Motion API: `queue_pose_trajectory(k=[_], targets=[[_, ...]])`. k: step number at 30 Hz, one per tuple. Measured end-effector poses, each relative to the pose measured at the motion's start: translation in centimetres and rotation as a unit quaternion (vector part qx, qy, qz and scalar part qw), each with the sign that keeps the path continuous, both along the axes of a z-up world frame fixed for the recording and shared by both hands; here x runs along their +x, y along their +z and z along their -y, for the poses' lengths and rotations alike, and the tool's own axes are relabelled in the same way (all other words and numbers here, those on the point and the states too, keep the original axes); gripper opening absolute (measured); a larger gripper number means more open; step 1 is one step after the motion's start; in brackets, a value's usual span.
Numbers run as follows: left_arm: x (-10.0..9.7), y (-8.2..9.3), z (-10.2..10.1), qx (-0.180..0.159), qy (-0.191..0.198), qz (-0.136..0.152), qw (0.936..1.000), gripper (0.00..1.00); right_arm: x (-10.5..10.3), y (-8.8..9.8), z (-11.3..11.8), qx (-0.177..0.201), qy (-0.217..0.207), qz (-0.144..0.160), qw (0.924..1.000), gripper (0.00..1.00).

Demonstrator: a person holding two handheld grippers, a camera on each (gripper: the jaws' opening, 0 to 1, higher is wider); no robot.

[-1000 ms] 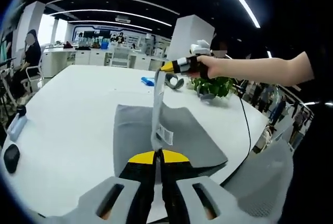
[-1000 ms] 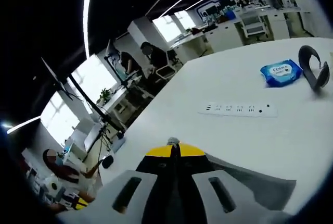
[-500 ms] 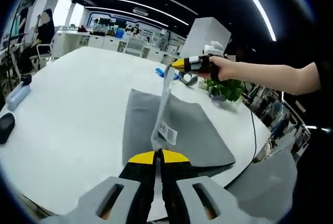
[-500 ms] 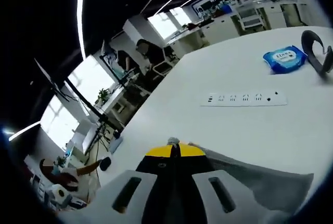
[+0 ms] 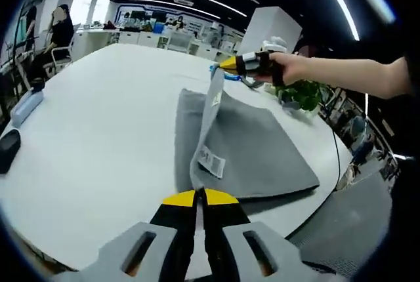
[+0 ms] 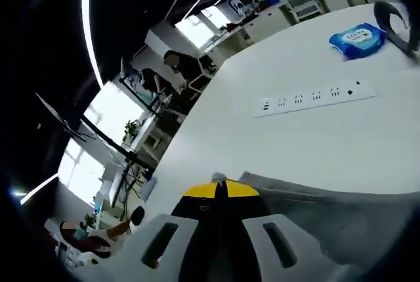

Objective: Fold the towel on the table until its edges align and the towel forms a compact rectangular stack.

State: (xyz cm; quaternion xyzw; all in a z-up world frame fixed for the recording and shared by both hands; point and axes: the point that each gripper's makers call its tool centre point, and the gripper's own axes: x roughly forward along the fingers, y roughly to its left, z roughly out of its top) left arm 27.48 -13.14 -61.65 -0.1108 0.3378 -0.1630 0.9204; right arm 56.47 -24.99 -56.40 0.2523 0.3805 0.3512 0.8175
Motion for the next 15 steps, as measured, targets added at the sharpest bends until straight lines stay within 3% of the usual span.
queue_pose_trajectory(k=[4, 6, 15], targets=[[-0.1, -1.1, -0.5, -0.008, 0.012, -0.015, 0.9998, 0.02, 0.1, -1.6, -0.3, 0.007, -0.016, -0.02, 0.9997, 0.0], [-0.2, -1.3, -0.6, -0.007, 0.012, -0.017, 0.9998, 0.02, 0.1, -2.0, -0.8, 0.034, -0.032, -0.04, 0.9981, 0.0], [0.3, -2.3, -1.0, 0.003, 0.012, -0.028, 0.9995, 0.02, 0.8, -4.3, -1.5, 0.056, -0.06, -0.066, 0.9945, 0.0]])
